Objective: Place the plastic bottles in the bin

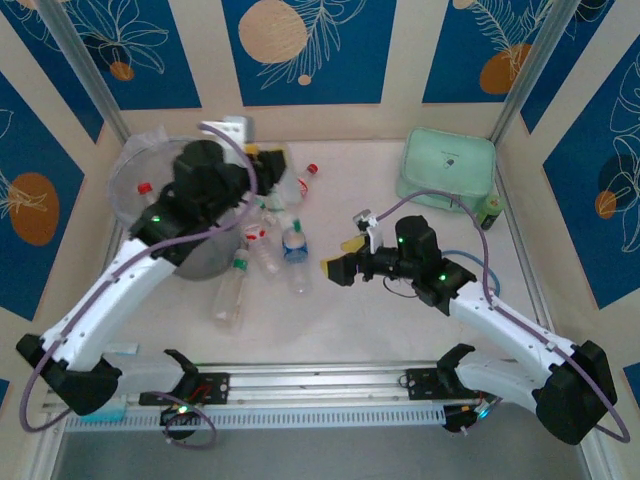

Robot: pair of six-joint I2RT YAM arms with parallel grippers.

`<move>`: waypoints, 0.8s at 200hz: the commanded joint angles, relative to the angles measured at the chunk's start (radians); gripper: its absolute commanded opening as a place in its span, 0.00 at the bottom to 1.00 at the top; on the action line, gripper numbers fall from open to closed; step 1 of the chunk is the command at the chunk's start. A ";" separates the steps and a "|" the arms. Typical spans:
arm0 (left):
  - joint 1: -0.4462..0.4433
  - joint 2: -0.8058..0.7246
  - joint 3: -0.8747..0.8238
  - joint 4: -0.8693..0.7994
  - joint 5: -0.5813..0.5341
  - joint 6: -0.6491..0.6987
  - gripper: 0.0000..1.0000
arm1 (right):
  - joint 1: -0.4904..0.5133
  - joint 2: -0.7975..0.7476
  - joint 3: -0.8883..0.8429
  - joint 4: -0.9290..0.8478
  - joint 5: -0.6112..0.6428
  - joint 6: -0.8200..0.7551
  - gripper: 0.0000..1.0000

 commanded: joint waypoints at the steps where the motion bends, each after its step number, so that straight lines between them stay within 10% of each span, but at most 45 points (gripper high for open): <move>1: 0.099 -0.061 0.071 -0.077 -0.025 0.061 0.27 | -0.008 -0.011 0.003 -0.025 0.020 0.000 0.99; 47: 0.321 -0.069 0.181 -0.184 -0.061 0.154 0.00 | -0.009 -0.022 -0.008 -0.040 0.029 -0.003 0.99; 160: 0.568 0.055 0.048 -0.207 -0.028 0.204 0.00 | -0.009 -0.053 -0.035 -0.073 0.042 -0.020 1.00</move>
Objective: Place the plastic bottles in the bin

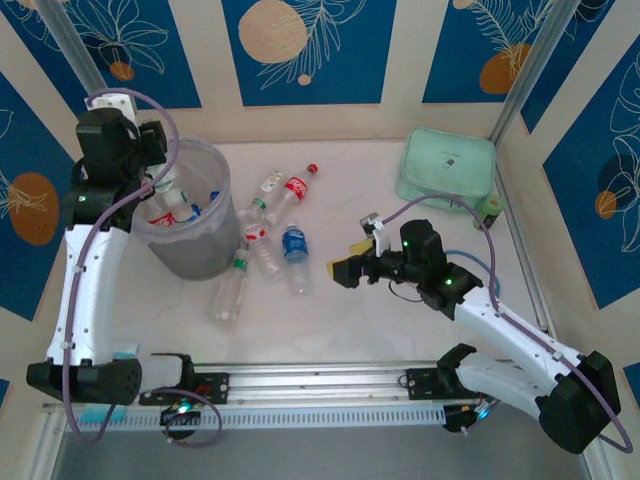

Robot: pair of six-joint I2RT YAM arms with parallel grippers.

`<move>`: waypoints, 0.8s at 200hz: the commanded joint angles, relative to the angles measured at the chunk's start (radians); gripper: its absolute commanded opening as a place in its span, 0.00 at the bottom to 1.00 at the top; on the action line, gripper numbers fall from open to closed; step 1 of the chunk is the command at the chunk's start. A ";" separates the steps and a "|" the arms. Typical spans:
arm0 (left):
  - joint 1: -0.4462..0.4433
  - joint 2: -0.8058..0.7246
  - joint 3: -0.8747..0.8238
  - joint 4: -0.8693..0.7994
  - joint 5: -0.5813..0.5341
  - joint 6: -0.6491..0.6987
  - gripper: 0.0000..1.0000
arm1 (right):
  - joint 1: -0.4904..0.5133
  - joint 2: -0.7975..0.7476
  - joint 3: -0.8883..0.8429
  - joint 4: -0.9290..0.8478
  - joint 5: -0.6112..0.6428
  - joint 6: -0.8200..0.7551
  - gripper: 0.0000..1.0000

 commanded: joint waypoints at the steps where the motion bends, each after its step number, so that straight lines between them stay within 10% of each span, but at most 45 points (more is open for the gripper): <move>1: 0.013 -0.001 -0.076 0.004 0.052 -0.010 0.00 | -0.003 0.001 -0.011 -0.011 0.001 -0.014 1.00; 160: 0.049 0.015 -0.649 0.378 0.270 -0.153 0.00 | -0.004 0.053 0.005 -0.022 0.029 -0.012 1.00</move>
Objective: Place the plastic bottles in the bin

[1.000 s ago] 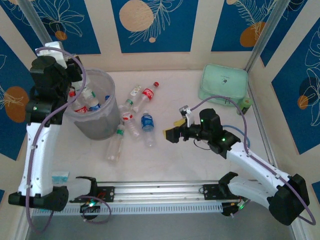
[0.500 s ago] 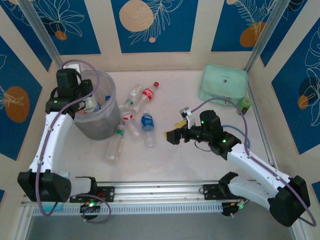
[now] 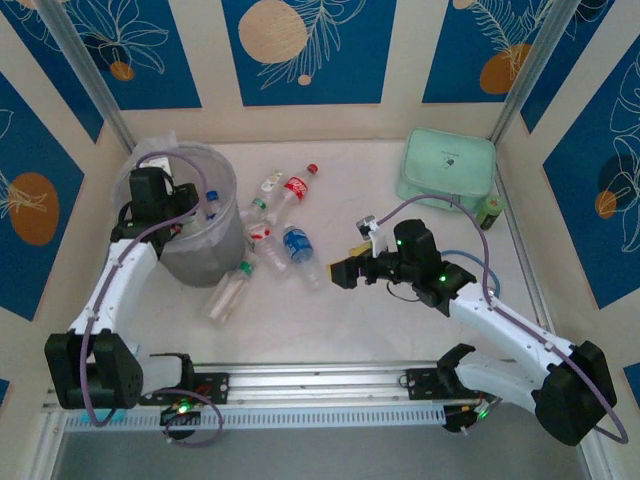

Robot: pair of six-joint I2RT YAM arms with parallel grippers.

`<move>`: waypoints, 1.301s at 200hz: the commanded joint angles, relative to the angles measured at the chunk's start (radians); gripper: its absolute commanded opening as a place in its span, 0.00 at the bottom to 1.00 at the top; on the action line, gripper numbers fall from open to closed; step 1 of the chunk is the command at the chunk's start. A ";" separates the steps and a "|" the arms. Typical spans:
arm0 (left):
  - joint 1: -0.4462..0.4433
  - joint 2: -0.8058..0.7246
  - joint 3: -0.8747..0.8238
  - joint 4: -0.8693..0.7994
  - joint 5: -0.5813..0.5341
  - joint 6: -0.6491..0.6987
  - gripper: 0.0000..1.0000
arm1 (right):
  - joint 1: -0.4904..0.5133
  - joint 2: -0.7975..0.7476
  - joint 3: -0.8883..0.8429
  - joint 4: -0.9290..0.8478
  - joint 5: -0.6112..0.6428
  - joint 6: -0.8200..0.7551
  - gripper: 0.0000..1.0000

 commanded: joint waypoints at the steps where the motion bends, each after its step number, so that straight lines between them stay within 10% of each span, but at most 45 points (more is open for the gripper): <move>1: 0.002 0.036 -0.045 0.054 0.096 -0.049 0.00 | -0.004 0.001 0.006 -0.010 0.013 0.001 1.00; 127: -0.078 0.199 -0.075 0.205 0.111 -0.105 0.00 | -0.006 0.060 0.044 -0.040 0.044 0.019 1.00; 158: -0.077 0.159 -0.015 0.123 0.083 -0.061 0.56 | 0.003 0.098 0.062 -0.108 0.093 0.002 0.99; 193: -0.078 0.093 0.069 0.007 0.062 0.027 0.89 | 0.037 0.160 0.084 -0.139 0.123 -0.020 0.99; 260: -0.078 -0.091 0.222 -0.230 -0.038 0.148 1.00 | 0.146 0.394 0.235 -0.266 0.247 -0.091 0.99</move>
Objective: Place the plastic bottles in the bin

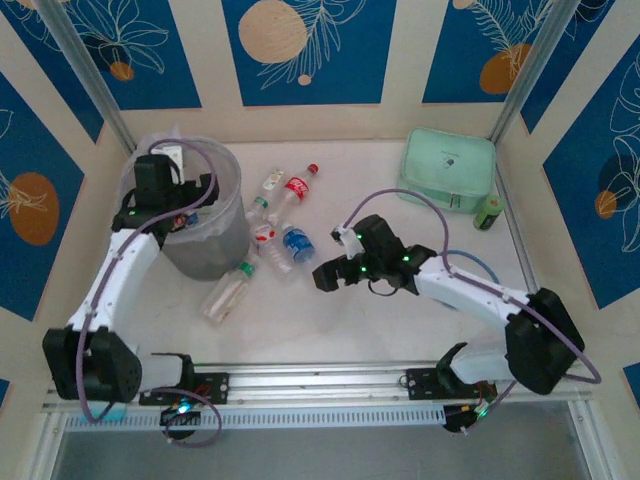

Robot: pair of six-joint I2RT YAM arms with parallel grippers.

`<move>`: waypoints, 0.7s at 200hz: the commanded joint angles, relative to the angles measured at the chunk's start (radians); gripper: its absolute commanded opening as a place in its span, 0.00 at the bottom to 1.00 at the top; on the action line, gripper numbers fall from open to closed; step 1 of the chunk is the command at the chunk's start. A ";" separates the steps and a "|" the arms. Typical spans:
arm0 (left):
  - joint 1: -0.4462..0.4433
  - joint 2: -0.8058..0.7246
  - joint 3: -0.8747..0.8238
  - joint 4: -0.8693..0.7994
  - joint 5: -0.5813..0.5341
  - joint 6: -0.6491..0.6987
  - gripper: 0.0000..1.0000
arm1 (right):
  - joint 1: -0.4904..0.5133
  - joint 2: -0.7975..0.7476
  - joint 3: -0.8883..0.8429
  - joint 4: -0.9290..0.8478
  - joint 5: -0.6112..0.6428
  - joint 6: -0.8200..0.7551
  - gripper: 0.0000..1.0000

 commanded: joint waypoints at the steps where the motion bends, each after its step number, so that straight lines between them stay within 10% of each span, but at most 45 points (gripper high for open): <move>1: -0.008 -0.101 0.077 -0.120 -0.061 0.060 1.00 | 0.030 0.070 0.062 -0.078 0.060 -0.043 0.99; 140: -0.008 -0.453 0.018 -0.276 0.424 -0.230 1.00 | 0.085 0.433 0.265 -0.086 0.159 0.002 0.74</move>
